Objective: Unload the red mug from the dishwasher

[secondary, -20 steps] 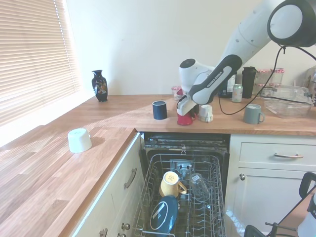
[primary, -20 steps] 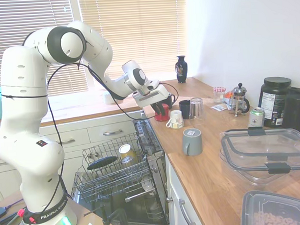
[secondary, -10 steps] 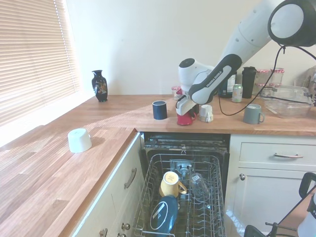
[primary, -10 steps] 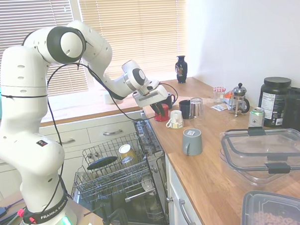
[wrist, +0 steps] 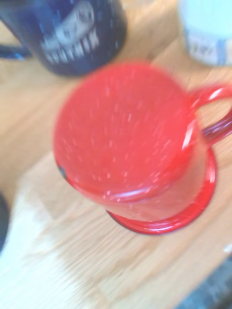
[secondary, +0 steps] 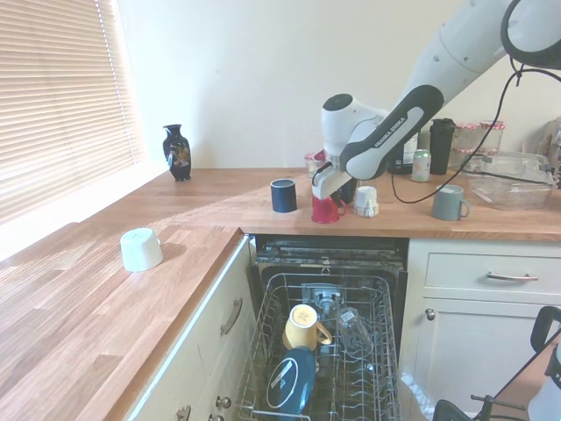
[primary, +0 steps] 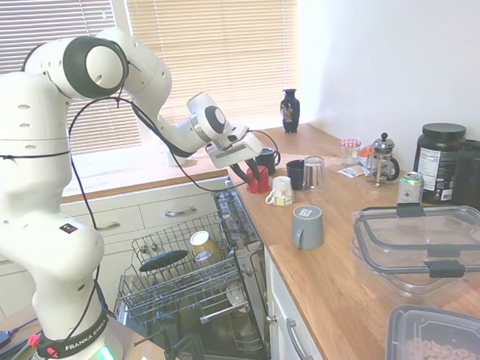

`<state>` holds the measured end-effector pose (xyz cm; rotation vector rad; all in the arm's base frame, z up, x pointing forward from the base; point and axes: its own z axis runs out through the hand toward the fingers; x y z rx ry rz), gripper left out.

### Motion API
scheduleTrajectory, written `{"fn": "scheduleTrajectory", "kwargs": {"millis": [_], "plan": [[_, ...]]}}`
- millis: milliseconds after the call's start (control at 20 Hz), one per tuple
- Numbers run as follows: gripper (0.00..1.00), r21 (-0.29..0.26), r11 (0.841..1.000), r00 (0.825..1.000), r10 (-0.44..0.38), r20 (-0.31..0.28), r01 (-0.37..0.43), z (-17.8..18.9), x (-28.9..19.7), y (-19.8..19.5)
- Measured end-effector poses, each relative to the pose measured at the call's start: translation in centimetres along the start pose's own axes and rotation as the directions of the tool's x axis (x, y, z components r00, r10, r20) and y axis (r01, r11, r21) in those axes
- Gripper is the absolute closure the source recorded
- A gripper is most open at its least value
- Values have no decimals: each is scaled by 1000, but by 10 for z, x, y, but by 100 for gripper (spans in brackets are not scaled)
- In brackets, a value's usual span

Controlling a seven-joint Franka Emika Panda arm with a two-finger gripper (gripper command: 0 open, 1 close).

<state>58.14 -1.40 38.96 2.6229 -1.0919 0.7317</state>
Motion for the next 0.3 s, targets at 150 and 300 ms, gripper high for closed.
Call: {"fn": "scheduleTrajectory", "kwargs": {"millis": [150, 300], "plan": [[0, 49, 998, 1000, 31, -4, -30, -39, -10, 22], [0, 109, 990, 987, 77, 140, -93, -65, -47, 47]]}}
